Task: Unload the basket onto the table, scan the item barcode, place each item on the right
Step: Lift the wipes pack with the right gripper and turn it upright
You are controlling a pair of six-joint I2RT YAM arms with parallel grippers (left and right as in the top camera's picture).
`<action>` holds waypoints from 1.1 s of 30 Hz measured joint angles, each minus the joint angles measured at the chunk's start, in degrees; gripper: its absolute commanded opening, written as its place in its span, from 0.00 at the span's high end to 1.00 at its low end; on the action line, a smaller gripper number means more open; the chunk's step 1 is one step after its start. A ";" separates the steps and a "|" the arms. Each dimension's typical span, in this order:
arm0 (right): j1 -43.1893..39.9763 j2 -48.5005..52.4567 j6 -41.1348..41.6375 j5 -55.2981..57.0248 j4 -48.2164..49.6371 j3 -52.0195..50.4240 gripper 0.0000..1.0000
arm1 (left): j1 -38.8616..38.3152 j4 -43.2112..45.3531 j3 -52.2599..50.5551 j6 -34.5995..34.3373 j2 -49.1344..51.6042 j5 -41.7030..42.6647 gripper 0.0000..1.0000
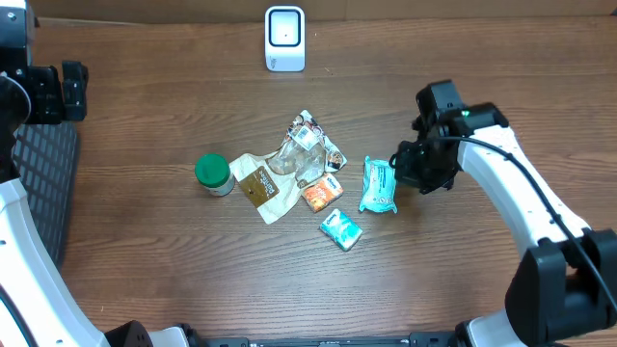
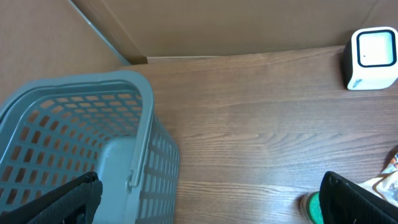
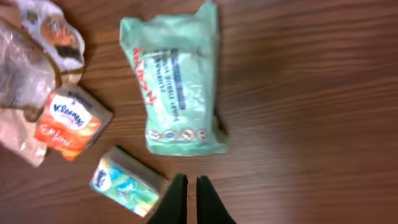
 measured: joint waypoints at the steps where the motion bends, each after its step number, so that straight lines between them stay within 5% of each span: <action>1: 0.74 -0.17 0.87 3.32 -2.36 1.18 0.96 | 0.00 -0.02 0.00 0.00 0.00 0.00 0.00; 4: 3.67 -0.28 3.74 12.00 -6.84 1.73 0.93 | 0.00 -0.02 0.00 0.00 0.00 0.00 0.01; 12: 9.86 3.82 4.83 14.47 1.90 1.75 0.54 | 0.00 -0.02 0.00 0.00 0.00 0.00 0.01; 18: 16.98 10.32 4.35 16.41 6.14 1.75 0.50 | 0.00 -0.02 0.00 0.00 0.00 0.00 0.00; 28: 21.40 18.73 4.85 24.17 4.72 1.75 0.54 | 0.00 -0.02 0.00 0.00 0.00 0.00 0.01; 31: 21.55 19.65 5.18 25.46 4.28 2.43 0.70 | 0.00 -0.02 0.00 0.00 0.00 0.00 0.00; 33: 21.75 20.09 5.18 26.32 4.24 2.56 0.90 | 0.00 -0.04 0.00 0.00 0.00 0.00 0.00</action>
